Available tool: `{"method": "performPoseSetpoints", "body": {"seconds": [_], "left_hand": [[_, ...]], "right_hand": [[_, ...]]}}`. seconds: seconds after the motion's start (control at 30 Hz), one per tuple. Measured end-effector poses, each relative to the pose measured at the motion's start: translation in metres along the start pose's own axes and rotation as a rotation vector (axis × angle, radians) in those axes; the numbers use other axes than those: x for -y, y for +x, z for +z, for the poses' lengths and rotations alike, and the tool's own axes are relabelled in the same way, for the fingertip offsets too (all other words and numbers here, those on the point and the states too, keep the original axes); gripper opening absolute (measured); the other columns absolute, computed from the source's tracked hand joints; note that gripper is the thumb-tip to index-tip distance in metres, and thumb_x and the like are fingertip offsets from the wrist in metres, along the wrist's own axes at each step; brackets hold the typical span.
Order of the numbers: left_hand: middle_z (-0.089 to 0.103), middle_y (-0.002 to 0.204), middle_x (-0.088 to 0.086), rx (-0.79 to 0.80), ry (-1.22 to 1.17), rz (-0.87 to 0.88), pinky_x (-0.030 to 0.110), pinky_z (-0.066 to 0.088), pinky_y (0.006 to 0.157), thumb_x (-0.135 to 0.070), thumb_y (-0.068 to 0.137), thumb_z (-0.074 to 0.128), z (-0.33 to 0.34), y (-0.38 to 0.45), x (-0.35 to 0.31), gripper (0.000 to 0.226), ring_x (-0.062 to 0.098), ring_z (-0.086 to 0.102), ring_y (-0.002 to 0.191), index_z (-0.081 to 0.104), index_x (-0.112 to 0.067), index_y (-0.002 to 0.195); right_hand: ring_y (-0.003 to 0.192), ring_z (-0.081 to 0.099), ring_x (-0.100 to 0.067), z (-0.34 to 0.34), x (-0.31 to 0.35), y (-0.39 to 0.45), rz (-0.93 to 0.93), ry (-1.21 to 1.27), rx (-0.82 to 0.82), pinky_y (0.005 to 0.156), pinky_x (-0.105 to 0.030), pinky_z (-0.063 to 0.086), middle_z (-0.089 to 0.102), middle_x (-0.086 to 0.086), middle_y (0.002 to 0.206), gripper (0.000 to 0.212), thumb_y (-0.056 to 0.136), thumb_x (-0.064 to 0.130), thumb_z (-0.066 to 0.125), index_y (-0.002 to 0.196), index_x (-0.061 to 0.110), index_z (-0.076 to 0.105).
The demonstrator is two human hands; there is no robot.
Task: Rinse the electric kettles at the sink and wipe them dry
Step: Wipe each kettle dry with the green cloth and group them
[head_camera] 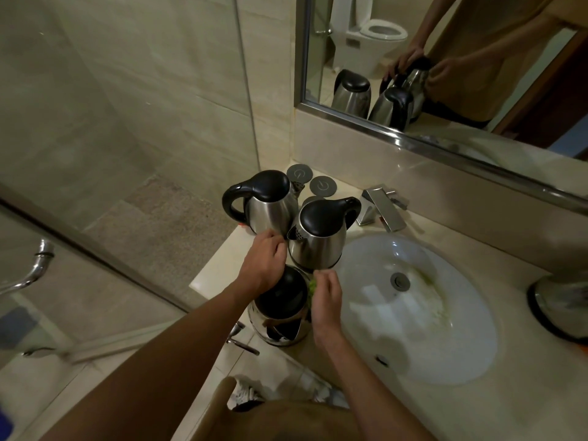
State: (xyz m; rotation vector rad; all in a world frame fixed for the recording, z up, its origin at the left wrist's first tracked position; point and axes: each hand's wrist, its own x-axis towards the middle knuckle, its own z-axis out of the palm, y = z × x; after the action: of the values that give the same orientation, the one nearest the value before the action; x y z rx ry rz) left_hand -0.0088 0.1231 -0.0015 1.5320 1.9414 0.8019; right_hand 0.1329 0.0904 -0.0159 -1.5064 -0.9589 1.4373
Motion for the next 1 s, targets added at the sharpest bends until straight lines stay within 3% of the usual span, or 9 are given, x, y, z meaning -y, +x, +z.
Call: {"method": "performPoseSetpoints", "body": {"seconds": [0.1,0.17,0.27,0.4,0.5,0.63,0.73,0.87,1.0], "left_hand": [[0.053,0.096,0.002,-0.002,-0.002,0.014,0.029,0.039,0.08,-0.017,0.099,0.042,0.0,0.0,0.0,0.034,0.013,0.047,0.091,0.053,-0.025,0.068],[0.053,0.097,0.002,0.006,0.002,0.006,0.028,0.037,0.08,-0.018,0.099,0.042,0.0,0.0,0.0,0.031,0.012,0.047,0.092,0.058,-0.019,0.073],[0.052,0.1,0.001,0.016,0.014,-0.007,0.025,0.035,0.079,-0.019,0.099,0.041,0.0,0.0,-0.002,0.029,0.011,0.046,0.094,0.058,-0.021,0.075],[0.051,0.102,0.0,0.024,0.001,-0.018,0.026,0.036,0.08,-0.02,0.1,0.041,0.0,0.0,0.0,0.029,0.011,0.047,0.094,0.055,-0.025,0.075],[0.05,0.101,-0.001,0.029,0.006,-0.008,0.027,0.037,0.081,-0.02,0.099,0.041,0.0,0.001,0.001,0.032,0.012,0.046,0.094,0.052,-0.029,0.071],[0.051,0.103,0.0,0.029,-0.007,-0.02,0.029,0.039,0.084,-0.02,0.099,0.041,-0.001,0.001,0.001,0.03,0.013,0.047,0.096,0.055,-0.027,0.074],[0.05,0.101,0.001,0.026,-0.004,-0.012,0.029,0.038,0.082,-0.02,0.1,0.041,0.0,0.0,0.002,0.031,0.013,0.046,0.094,0.054,-0.027,0.072],[0.051,0.098,0.002,0.006,0.005,0.004,0.029,0.036,0.08,-0.018,0.098,0.041,0.001,0.002,0.003,0.033,0.016,0.048,0.093,0.052,-0.027,0.069],[0.052,0.099,0.003,0.004,0.023,0.012,0.031,0.04,0.083,-0.018,0.099,0.041,0.002,0.001,0.003,0.029,0.015,0.047,0.094,0.057,-0.019,0.075]], "right_hand": [[0.078,0.052,-0.015,0.013,0.022,0.006,-0.142,-0.175,0.155,0.065,-0.029,0.044,0.057,-0.004,0.086,0.018,0.085,0.042,0.05,0.08,0.025,0.055],[0.075,0.052,-0.013,0.016,0.031,0.016,-0.131,-0.261,0.237,0.063,-0.026,0.041,0.058,0.0,0.084,0.014,0.09,0.036,0.052,0.08,0.026,0.055],[0.081,0.055,-0.014,0.009,0.032,0.037,0.066,-0.174,0.265,0.064,-0.026,0.042,0.059,0.0,0.085,0.015,0.097,0.024,0.051,0.093,0.013,0.06],[0.105,0.061,-0.022,-0.004,-0.005,0.053,0.34,-0.067,0.209,0.085,-0.036,0.053,0.064,-0.008,0.113,0.033,0.097,0.038,0.05,0.122,0.017,0.057],[0.112,0.063,-0.025,-0.013,-0.04,0.045,0.485,0.075,0.165,0.102,-0.048,0.049,0.069,-0.007,0.118,0.05,0.083,0.056,0.051,0.119,0.025,0.067],[0.115,0.059,-0.024,-0.017,-0.073,0.035,0.573,0.158,0.06,0.106,-0.048,0.044,0.068,-0.004,0.119,0.063,0.076,0.069,0.046,0.121,0.029,0.066],[0.117,0.061,-0.024,-0.015,-0.09,0.051,0.505,0.172,0.033,0.103,-0.048,0.048,0.067,-0.001,0.123,0.066,0.068,0.07,0.053,0.12,0.032,0.064],[0.107,0.06,-0.021,-0.005,-0.01,0.022,0.324,0.164,0.018,0.086,-0.039,0.055,0.06,-0.001,0.116,0.028,0.092,0.039,0.055,0.117,0.026,0.061],[0.101,0.061,-0.023,0.001,0.019,0.027,0.117,0.049,0.12,0.076,-0.031,0.053,0.064,-0.005,0.106,0.017,0.095,0.027,0.059,0.105,0.016,0.066]]}}
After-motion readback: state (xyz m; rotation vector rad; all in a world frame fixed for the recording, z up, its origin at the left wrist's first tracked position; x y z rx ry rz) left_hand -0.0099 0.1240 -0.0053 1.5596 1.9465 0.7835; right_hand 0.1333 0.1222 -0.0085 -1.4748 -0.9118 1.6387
